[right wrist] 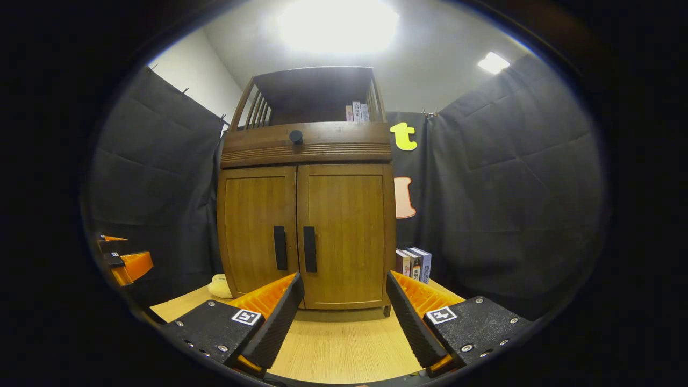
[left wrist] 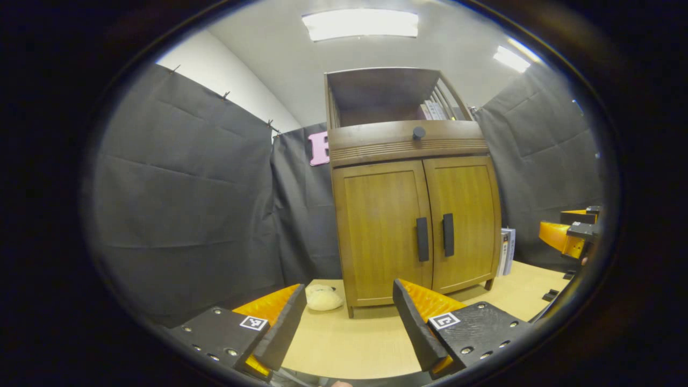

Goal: Open the right door of the double-door shoe cabinet with the right hand, and open the left door with the left hand.

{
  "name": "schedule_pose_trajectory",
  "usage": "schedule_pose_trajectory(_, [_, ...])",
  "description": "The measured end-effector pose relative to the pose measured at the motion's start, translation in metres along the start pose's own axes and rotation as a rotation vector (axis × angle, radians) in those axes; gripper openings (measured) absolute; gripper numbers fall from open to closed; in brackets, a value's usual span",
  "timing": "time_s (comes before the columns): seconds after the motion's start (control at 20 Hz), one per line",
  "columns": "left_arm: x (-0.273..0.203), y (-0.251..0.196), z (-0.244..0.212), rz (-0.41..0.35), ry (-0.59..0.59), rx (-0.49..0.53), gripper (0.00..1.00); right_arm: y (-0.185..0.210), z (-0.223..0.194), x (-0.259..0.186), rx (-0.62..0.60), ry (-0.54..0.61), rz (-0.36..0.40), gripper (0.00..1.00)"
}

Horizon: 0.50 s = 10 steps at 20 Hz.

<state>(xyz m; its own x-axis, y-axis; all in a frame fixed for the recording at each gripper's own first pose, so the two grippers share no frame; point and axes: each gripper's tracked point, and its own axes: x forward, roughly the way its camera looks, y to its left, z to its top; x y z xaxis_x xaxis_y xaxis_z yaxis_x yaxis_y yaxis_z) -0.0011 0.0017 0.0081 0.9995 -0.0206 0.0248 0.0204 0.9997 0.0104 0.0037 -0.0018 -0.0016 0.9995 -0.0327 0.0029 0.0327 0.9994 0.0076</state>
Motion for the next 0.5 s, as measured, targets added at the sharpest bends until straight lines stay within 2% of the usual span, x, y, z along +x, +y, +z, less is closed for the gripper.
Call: schedule_pose_trajectory(0.5, [-0.001, 0.006, 0.006, 0.017, -0.012, 0.000, 0.93, 0.008, 0.012, 0.017, 0.019, -0.020, 0.011, 0.95])
